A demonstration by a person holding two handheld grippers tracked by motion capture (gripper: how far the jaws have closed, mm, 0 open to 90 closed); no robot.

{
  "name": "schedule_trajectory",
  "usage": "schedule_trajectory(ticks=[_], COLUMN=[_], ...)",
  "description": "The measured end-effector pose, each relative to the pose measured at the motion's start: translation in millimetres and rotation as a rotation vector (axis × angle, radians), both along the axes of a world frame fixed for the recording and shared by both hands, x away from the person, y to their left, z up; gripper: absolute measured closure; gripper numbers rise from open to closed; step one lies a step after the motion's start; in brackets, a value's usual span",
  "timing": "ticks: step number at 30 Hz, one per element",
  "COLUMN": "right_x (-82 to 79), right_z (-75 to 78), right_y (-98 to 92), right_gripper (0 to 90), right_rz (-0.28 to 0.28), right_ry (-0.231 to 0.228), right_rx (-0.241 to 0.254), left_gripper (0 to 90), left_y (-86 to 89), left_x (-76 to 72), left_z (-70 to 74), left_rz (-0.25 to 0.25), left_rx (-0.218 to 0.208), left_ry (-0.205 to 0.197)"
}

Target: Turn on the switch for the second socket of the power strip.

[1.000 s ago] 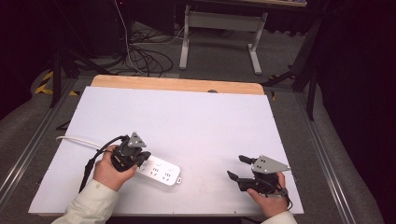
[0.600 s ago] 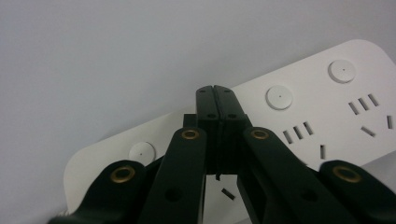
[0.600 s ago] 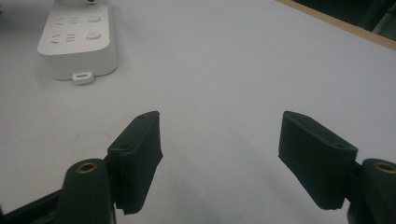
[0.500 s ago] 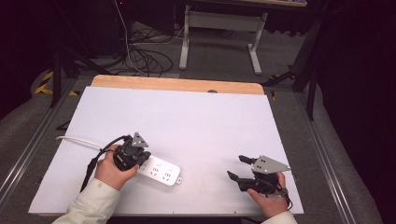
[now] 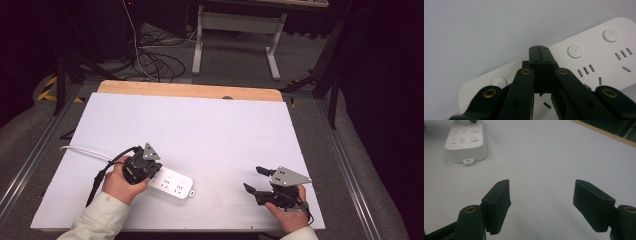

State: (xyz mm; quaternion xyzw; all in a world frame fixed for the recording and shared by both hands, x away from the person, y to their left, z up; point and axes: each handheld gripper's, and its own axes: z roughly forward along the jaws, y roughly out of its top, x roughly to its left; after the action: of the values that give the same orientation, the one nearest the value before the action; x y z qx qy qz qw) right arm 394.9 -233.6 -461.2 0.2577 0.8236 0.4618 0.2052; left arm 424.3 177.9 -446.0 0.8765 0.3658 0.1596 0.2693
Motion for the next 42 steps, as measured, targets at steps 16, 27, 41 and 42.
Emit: schedule_trajectory(ticks=[16, 27, 41, 42], right_x=[-0.3, -0.1, 0.4, 0.5], right_z=[-0.2, -0.4, -0.8, -0.9], right_y=[0.5, 0.8, 0.9, 1.0], right_gripper=[30.1, 30.1, 30.1, 30.1], right_rz=[0.001, 0.002, 0.000, 0.000], right_ry=[0.003, 0.002, 0.006, 0.005], right_rx=[-0.001, -0.004, -0.006, -0.006], left_gripper=[89.9, 89.9, 90.0, 90.0], left_y=[0.4, -0.4, -0.4, -0.3], left_x=[0.7, 0.1, -0.3, -0.2], left_z=[-2.1, -3.3, -4.1, -4.2], left_rz=[0.002, 0.000, 0.001, 0.003], left_rx=[-0.006, 0.006, 0.006, 0.003], left_ry=[-0.001, -0.010, -0.011, -0.009])
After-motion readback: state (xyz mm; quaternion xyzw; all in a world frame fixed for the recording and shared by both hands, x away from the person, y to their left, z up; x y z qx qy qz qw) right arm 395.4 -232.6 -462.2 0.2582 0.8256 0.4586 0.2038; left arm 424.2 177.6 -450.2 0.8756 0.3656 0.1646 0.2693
